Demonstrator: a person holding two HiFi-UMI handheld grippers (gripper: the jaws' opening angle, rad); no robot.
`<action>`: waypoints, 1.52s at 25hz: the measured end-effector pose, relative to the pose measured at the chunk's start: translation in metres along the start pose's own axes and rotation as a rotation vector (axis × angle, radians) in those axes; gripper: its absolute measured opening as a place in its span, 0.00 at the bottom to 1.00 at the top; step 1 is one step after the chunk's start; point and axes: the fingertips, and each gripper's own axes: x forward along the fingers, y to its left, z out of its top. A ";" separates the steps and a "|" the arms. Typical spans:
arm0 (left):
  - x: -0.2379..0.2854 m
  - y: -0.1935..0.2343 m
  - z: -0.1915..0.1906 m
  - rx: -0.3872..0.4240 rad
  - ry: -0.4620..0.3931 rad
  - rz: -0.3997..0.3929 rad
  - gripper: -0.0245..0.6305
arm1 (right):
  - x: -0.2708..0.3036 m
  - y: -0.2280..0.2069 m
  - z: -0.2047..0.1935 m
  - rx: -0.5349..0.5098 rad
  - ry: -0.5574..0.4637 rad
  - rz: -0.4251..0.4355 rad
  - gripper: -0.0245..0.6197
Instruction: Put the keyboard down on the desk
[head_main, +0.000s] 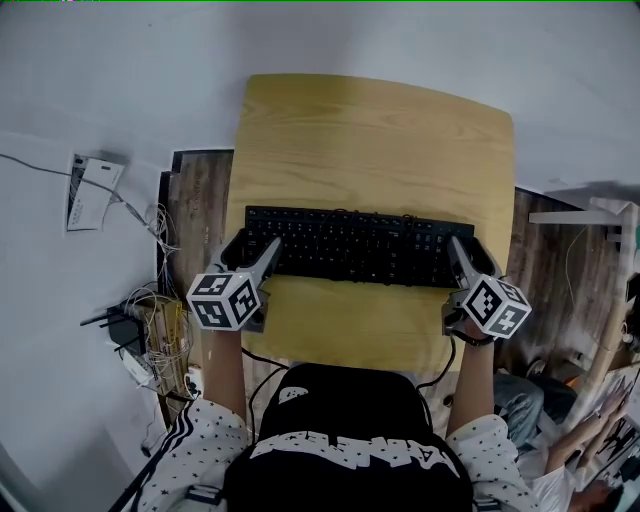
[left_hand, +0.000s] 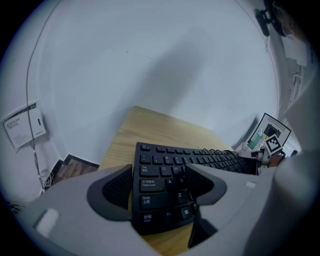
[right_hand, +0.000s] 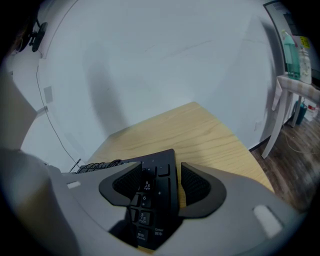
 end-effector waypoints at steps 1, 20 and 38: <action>0.001 0.000 0.000 0.001 0.002 0.002 0.51 | 0.000 -0.001 0.000 -0.001 0.001 -0.001 0.44; -0.027 0.008 0.033 0.045 -0.150 0.068 0.39 | -0.020 0.010 0.044 -0.008 -0.111 0.028 0.24; -0.067 -0.054 0.100 0.090 -0.312 0.033 0.03 | -0.061 0.060 0.085 -0.079 -0.212 0.111 0.06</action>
